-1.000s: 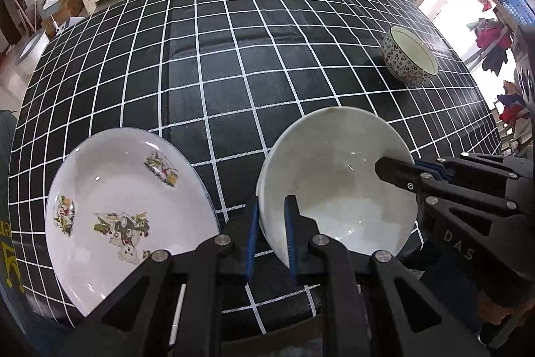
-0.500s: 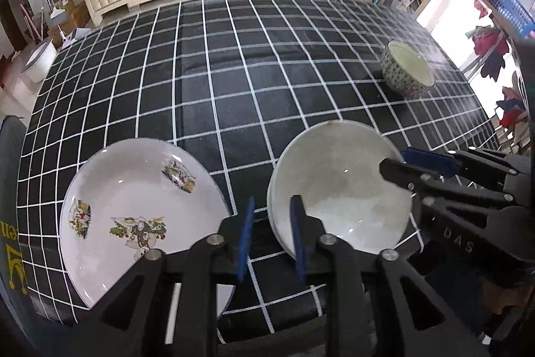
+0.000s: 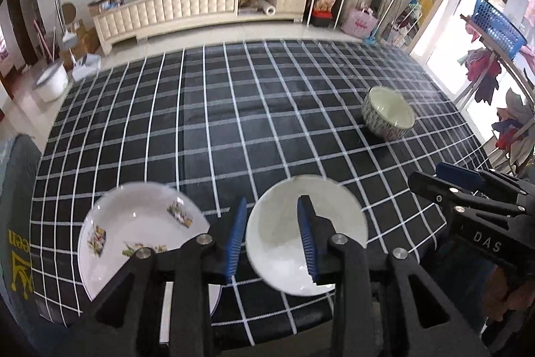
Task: Organize plates and bowls
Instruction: 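Open both grippers and withdraw from the nested bowls, then move both grippers to the green-patterned bowl and grasp its rim, then carry the green-patterned bowl with both grippers and lower it into the nested bowls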
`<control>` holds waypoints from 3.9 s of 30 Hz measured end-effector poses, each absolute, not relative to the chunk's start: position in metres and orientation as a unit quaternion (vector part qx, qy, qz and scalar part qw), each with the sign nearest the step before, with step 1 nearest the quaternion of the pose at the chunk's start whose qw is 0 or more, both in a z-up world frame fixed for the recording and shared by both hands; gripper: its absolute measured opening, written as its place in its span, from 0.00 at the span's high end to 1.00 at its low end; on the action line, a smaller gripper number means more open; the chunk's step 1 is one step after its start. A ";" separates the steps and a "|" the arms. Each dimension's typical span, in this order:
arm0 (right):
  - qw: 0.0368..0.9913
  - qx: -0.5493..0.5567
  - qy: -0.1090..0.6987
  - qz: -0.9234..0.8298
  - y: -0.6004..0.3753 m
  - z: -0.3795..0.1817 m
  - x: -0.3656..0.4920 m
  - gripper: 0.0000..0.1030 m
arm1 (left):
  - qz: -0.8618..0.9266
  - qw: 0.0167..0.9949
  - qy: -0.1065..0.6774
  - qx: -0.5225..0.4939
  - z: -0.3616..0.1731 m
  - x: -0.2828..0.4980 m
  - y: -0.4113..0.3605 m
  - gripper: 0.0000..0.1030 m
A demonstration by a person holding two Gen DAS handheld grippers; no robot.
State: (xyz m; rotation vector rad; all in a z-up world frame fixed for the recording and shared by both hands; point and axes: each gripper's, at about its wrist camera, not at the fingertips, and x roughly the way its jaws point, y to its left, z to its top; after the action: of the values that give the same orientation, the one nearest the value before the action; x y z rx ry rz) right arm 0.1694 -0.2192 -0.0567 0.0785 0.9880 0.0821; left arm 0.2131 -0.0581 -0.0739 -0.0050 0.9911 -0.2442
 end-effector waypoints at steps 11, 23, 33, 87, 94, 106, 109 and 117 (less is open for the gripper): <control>0.901 0.042 0.430 0.030 -0.256 -0.021 0.164 0.38 | -0.145 0.889 0.434 0.021 -0.040 0.218 -0.094 0.42; 0.906 0.046 0.421 0.017 -0.299 -0.019 0.183 0.31 | -0.170 0.891 0.420 0.040 -0.027 0.236 -0.144 0.16; 0.904 0.048 0.424 0.004 -0.336 -0.025 0.210 0.22 | -0.186 0.879 0.437 0.044 -0.031 0.266 -0.187 0.06; 0.826 0.085 0.555 0.050 -0.358 -0.149 0.313 0.71 | -0.196 0.785 0.584 0.059 -0.162 0.403 -0.272 0.42; 0.825 0.096 0.554 0.060 -0.359 -0.153 0.315 0.80 | -0.203 0.764 0.611 0.038 -0.177 0.405 -0.272 0.80; 0.822 0.110 0.557 0.042 -0.356 -0.144 0.304 0.85 | -0.196 0.768 0.607 0.055 -0.173 0.395 -0.277 0.83; 0.824 0.106 0.555 0.041 -0.351 -0.138 0.296 0.86 | -0.196 0.765 0.611 0.045 -0.171 0.388 -0.272 0.84; 0.832 0.111 0.542 0.048 -0.332 -0.114 0.275 0.86 | -0.199 0.773 0.601 0.053 -0.150 0.360 -0.256 0.84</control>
State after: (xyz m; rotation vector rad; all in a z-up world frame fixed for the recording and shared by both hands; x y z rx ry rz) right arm 0.2753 -0.3322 -0.1142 0.2351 1.1482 0.1014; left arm 0.3596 -0.2565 -0.1501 0.1147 1.3017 -0.4308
